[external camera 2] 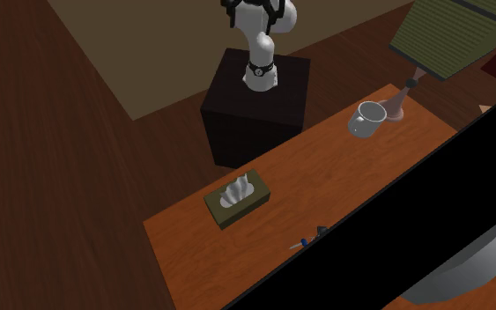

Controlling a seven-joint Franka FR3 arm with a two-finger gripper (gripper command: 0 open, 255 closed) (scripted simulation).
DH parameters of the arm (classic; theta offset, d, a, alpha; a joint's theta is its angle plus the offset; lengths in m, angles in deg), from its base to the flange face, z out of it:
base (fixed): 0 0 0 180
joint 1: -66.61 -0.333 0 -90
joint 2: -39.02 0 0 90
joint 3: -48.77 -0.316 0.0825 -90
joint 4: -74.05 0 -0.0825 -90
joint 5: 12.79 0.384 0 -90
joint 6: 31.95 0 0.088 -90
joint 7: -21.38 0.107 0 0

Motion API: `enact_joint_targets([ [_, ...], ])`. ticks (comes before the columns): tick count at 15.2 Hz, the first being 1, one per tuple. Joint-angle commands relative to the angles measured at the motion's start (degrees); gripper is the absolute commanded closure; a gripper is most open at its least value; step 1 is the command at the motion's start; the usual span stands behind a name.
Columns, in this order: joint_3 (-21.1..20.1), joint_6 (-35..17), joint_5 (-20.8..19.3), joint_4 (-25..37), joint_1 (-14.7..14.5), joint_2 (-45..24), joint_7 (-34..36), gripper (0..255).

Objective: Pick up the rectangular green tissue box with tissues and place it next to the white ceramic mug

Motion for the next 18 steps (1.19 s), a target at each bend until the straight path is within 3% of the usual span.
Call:
enact_joint_targets([
  [1,0.0,0.0,0.0,0.0,0.0,0.0,0.0,0],
  [10,7.0,-14.0,5.5,1.0,-1.9,-15.7,-8.9,0],
  [18,11.8,-21.9,14.7,7.8,-4.3,-32.7,-19.4,0],
])
